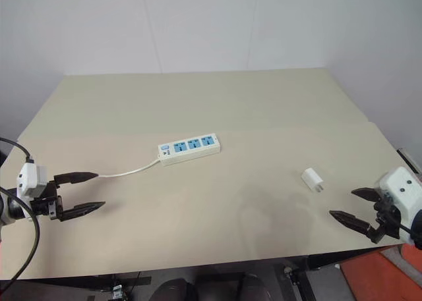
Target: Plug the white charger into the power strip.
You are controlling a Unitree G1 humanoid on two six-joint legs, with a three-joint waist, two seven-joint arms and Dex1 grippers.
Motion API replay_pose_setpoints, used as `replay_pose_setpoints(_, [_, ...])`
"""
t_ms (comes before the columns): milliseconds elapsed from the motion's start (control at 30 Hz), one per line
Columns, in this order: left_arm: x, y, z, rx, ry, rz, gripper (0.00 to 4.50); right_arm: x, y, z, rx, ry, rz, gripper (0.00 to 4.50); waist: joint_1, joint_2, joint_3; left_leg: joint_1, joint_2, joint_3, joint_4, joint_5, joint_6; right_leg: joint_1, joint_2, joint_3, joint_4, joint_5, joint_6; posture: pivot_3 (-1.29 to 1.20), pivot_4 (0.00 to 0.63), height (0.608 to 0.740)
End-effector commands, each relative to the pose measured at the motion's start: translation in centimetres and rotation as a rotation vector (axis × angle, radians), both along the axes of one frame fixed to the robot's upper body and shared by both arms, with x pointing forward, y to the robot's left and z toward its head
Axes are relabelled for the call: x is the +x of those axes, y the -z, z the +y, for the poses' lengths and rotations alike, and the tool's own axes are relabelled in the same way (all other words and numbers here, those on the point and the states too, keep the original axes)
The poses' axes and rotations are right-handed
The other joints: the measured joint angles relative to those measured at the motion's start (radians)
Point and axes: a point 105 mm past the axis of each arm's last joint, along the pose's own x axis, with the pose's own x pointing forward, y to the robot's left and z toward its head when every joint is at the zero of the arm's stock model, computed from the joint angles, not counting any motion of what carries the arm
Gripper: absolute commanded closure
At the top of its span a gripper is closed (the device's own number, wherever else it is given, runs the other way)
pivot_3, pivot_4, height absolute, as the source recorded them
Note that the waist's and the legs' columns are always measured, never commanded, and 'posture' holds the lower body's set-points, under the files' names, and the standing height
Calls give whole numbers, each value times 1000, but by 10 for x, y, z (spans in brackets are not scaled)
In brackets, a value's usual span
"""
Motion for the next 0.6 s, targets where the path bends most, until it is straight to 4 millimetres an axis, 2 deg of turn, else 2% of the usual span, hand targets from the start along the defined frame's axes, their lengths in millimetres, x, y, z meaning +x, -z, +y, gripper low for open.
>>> replay_pose_setpoints(33, [3,-12,-4,-3,9,-53,12,1,-6,1,-5,15,-24,0,0,0,0,0,0,0,0,0,0,0,0,0,0,0,0,0,150,740])
replay_pose_setpoints(333, [11,-13,-13,-30,23,-68,12,0,-11,4,3,16,-52,0,0,0,0,0,-1,0,0,1,-1,0,0,0,0,0,0,0,150,740])
replay_pose_setpoints(600, [37,-22,-14,-46,-13,-161,12,0,-11,2,-6,39,-71,0,1,-1,0,0,-1,0,0,1,-1,1,0,0,0,0,0,0,150,740])
